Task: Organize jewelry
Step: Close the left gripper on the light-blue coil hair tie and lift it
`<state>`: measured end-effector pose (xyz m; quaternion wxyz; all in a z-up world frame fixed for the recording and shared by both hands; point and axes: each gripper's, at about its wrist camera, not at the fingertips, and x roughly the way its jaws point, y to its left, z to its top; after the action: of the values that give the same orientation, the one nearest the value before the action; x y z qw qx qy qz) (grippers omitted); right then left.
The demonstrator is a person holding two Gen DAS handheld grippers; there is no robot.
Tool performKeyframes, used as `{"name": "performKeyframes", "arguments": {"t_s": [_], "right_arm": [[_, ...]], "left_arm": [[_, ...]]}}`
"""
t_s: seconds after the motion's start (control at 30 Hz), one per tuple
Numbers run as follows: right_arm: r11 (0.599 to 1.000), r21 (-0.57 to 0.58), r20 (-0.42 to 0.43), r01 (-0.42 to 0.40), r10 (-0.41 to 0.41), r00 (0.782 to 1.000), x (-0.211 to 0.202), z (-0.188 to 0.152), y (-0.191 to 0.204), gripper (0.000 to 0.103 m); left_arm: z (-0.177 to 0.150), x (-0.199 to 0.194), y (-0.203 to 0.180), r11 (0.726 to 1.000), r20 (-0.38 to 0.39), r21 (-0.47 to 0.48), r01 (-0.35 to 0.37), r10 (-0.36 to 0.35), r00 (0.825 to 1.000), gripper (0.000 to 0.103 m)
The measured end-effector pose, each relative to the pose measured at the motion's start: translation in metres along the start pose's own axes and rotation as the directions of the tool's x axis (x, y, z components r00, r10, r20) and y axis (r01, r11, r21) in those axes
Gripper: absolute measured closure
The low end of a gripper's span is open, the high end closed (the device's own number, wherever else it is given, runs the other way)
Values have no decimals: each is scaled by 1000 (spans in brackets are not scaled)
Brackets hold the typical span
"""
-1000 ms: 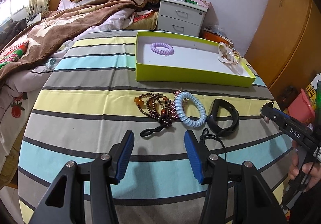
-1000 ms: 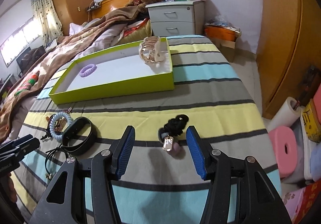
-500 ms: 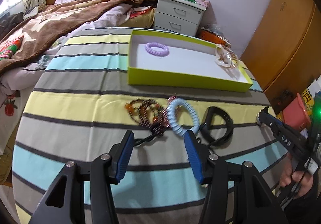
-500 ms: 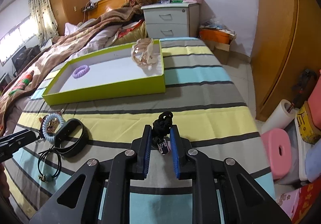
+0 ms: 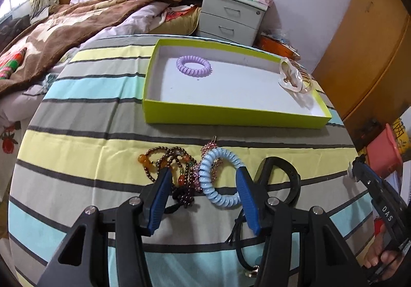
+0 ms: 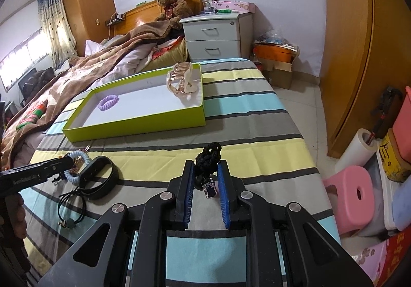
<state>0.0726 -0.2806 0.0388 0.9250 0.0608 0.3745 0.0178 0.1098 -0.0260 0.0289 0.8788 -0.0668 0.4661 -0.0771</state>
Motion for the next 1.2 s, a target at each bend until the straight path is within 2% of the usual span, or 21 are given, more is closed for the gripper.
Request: {"name": "performKeyframes", "arguments": {"t_s": [0.07,0.2,0.33,0.5,0.6,0.7,0.97,1.1,1.2], "right_arm": [[1000,-5,-1,-7,7,1000,-1,0,2,84],[1000,-3,3,-12,12,1000,-2,-2,3,84],[1000,1,-2,-16,16,1000,-1,-2,2,84],[1000,5,1,-16,16,1000,-1,-3,2,84],[1000,6,1,-17,17,1000,-1,-3,2,84],[1000,5,0,-17,17,1000,-2,-4,1,84],[1000,7,3,-15,15,1000,-2,-4,1,84],[1000,3,7,-15,15,1000,-3,-3,1,84],[1000,1,13,-15,15,1000,-5,-2,2,84]], "left_arm": [[1,2,-1,1000,0,2,-7,7,1000,51],[4,1,-6,999,11,29,-27,26,1000,65],[5,-2,-12,998,29,68,-6,4,1000,65],[7,10,-8,999,-7,53,11,-10,1000,65],[8,13,-6,999,-19,43,5,-4,1000,76],[7,14,-7,999,-25,53,3,-1,1000,81],[10,18,-10,997,-33,73,-24,27,999,81],[9,16,-12,996,-27,86,-33,36,999,91],[9,14,-11,996,-24,84,-43,45,999,93]]}}
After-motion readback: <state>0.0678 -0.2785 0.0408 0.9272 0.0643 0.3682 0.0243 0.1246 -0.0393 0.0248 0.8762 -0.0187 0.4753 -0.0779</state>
